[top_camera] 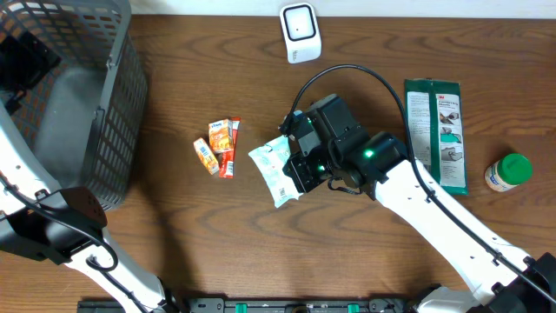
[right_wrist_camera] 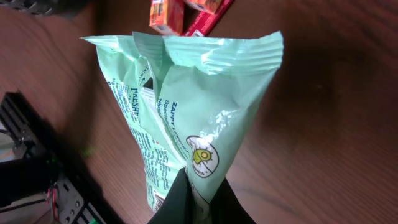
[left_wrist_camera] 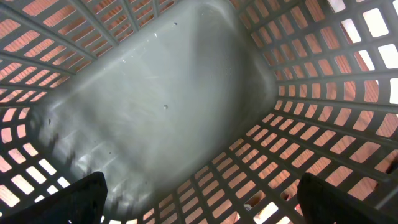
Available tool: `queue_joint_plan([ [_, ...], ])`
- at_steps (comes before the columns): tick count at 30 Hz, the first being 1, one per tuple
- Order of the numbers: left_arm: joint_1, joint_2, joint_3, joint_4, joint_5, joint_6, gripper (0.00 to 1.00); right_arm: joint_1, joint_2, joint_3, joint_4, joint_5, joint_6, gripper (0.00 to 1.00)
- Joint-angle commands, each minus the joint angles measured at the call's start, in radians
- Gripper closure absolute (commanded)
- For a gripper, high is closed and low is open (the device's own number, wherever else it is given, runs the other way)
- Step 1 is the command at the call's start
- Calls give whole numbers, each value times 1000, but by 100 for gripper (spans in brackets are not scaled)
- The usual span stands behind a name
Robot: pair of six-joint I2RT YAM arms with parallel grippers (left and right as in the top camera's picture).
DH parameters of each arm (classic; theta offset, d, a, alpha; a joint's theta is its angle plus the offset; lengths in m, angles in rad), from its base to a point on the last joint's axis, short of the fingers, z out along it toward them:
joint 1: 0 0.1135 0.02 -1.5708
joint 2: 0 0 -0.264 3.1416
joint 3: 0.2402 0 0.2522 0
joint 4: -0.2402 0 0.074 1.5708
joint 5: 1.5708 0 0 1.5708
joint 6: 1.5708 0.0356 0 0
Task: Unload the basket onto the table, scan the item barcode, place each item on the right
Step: 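Lift the mint pouch and carry it up toward the scanner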
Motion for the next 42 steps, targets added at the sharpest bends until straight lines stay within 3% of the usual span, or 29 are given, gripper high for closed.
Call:
queue_joint_plan([
  [1, 0, -23, 17, -3, 8, -1, 2, -18, -26, 5, 2, -15, -2, 99],
  [10, 0, -23, 17, -3, 8, -1, 2, -50, -29, 5, -8, -12, -8, 99],
  [18, 0, -23, 17, -3, 8, -1, 2, -96, -28, 4, -2, 145, 93, 99],
  [32, 0, -23, 17, -4, 8, -1, 2, -94, -27, 13, -9, 163, -12, 99],
  [37, 0, -23, 17, -3, 8, -1, 2, -94, -26, 124, -63, 237, -71, 99],
  [42, 0, -23, 17, -3, 8, -1, 2, -94, -11, 368, -167, 325, -151, 99],
])
